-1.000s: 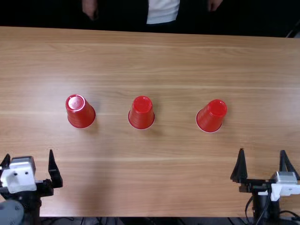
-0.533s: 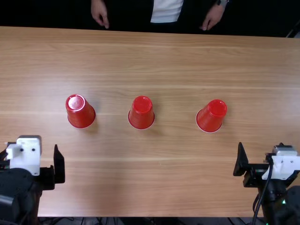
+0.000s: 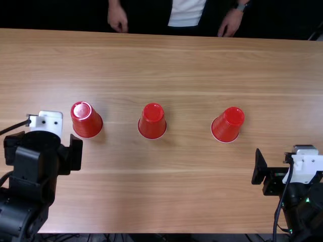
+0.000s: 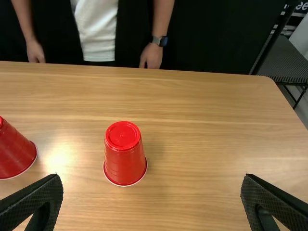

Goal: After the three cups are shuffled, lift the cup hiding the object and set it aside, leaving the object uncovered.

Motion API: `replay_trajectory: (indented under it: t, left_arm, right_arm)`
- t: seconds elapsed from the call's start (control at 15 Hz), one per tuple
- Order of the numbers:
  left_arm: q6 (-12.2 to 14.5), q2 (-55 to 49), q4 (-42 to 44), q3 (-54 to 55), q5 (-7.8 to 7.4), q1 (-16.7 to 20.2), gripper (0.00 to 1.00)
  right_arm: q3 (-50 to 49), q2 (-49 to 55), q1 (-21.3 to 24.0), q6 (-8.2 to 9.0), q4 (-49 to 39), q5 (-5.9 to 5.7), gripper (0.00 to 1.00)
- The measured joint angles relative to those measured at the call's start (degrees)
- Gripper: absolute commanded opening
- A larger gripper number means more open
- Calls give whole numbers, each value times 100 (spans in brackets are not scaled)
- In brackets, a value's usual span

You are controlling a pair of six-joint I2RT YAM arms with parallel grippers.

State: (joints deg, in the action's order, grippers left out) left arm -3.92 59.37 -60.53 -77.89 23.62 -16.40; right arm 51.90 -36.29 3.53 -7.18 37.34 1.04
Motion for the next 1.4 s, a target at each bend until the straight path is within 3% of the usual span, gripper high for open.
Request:
replay_trajectory:
  t: [0.27,0.53,1.13,1.27,1.4]
  left_arm:
    - [-455,820,-365,-546,-28,0,100]
    - [-844,1344,-332,-551,-177,0,100]
    - [-999,2680,186,-728,-286,0,100]
    - [-1228,3010,205,-761,-402,2,100]
    - [-1425,3268,216,-765,-623,120,100]
  right_arm:
    - [223,-205,0,0,494,2,100]
    - [372,-568,-92,0,605,0,100]
    - [402,-1099,-92,0,518,2,100]
    - [402,-1099,-92,-2,511,2,100]
    - [402,-1099,-92,-2,514,0,100]
